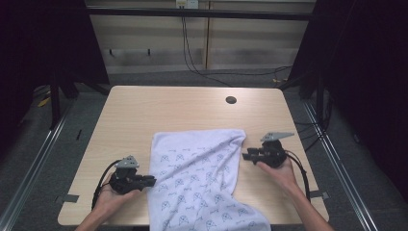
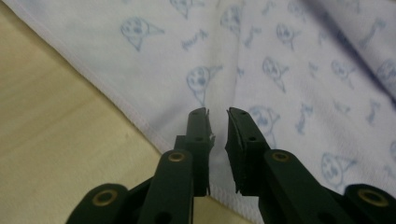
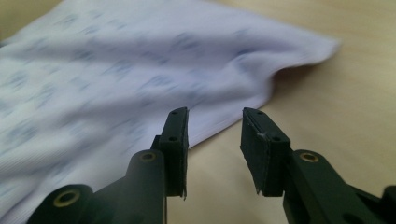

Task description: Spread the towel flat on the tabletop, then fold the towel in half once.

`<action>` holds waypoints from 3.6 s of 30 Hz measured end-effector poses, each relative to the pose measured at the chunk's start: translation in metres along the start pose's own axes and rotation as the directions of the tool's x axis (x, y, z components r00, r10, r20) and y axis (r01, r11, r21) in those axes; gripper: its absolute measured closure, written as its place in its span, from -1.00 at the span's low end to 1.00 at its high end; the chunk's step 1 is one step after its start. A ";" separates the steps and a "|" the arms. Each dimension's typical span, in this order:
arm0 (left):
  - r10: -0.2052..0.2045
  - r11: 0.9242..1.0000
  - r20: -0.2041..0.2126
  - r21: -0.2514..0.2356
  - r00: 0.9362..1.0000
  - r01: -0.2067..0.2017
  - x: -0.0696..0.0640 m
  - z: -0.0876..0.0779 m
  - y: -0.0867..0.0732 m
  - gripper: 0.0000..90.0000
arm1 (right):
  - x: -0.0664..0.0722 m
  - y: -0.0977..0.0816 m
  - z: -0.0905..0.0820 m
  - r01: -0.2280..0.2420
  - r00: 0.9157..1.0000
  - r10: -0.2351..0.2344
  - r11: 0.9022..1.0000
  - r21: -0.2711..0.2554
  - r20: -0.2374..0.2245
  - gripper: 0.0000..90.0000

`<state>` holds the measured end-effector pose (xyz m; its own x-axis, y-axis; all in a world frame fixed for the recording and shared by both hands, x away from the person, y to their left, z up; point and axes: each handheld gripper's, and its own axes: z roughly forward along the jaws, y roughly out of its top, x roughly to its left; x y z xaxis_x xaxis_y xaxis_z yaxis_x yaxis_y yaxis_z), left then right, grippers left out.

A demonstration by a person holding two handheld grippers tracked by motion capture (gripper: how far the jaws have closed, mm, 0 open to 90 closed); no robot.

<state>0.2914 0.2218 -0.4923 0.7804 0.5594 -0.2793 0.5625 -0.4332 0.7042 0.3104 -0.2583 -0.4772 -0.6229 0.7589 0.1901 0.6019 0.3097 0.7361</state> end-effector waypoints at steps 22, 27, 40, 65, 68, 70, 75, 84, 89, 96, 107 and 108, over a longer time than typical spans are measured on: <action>0.015 1.000 -0.083 -0.007 0.996 -0.016 0.015 0.027 0.017 0.62 | 0.010 -0.016 0.011 0.056 0.997 -0.058 0.998 0.036 0.056 1.00; 0.002 1.000 -0.078 -0.023 0.997 -0.004 0.017 0.030 0.018 0.63 | -0.021 -0.018 -0.007 -0.027 0.993 0.028 1.000 -0.013 0.111 1.00; 0.022 1.000 -0.077 -0.010 0.997 -0.023 0.021 0.034 0.022 0.98 | 0.014 -0.056 -0.034 0.014 1.000 -0.012 0.995 0.095 -0.020 1.00; -0.044 0.998 -0.157 -0.039 0.987 0.039 0.063 0.070 0.071 0.98 | -0.041 -0.032 -0.010 -0.104 0.991 0.102 0.994 0.026 0.088 0.95; -0.092 0.991 -0.094 -0.107 0.991 0.081 0.062 0.054 0.060 1.00 | -0.039 -0.032 -0.015 -0.099 0.994 0.098 0.995 0.007 0.056 0.86; -0.089 0.990 -0.078 -0.112 0.993 0.080 0.057 0.038 0.057 1.00 | -0.037 -0.026 -0.023 -0.101 0.995 0.102 0.994 -0.051 0.007 0.79; -0.076 0.989 -0.068 -0.130 0.995 0.067 0.049 0.021 0.047 1.00 | -0.031 -0.021 -0.025 -0.084 0.995 0.079 0.991 -0.101 -0.059 0.71; -0.059 0.991 -0.013 -0.117 0.998 0.057 0.043 0.024 0.046 0.81 | -0.014 -0.020 -0.020 -0.041 0.995 0.033 0.996 -0.077 -0.097 0.44; -0.004 0.998 -0.002 -0.063 1.000 0.004 0.033 0.036 0.049 0.75 | -0.013 -0.020 -0.006 -0.023 0.995 0.021 0.999 -0.025 -0.094 0.37; 0.020 1.000 -0.079 -0.016 0.997 -0.021 0.034 0.055 0.052 0.46 | -0.010 -0.014 0.018 0.017 0.999 -0.015 0.997 0.072 -0.035 0.24; 0.045 0.999 -0.099 -0.014 0.994 -0.046 0.032 0.059 0.048 0.97 | 0.000 -0.010 0.025 0.107 0.992 -0.112 0.990 0.093 0.058 0.67; 0.052 0.999 -0.099 -0.010 0.994 -0.053 0.031 0.059 0.048 0.97 | -0.001 -0.011 0.023 0.098 0.993 -0.103 0.991 0.090 0.051 0.89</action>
<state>0.3588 0.1765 -0.5055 0.7774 0.6037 -0.1765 0.5178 -0.4550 0.7245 0.3156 -0.2492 -0.5006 -0.6554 0.7510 0.0801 0.5805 0.4331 0.6896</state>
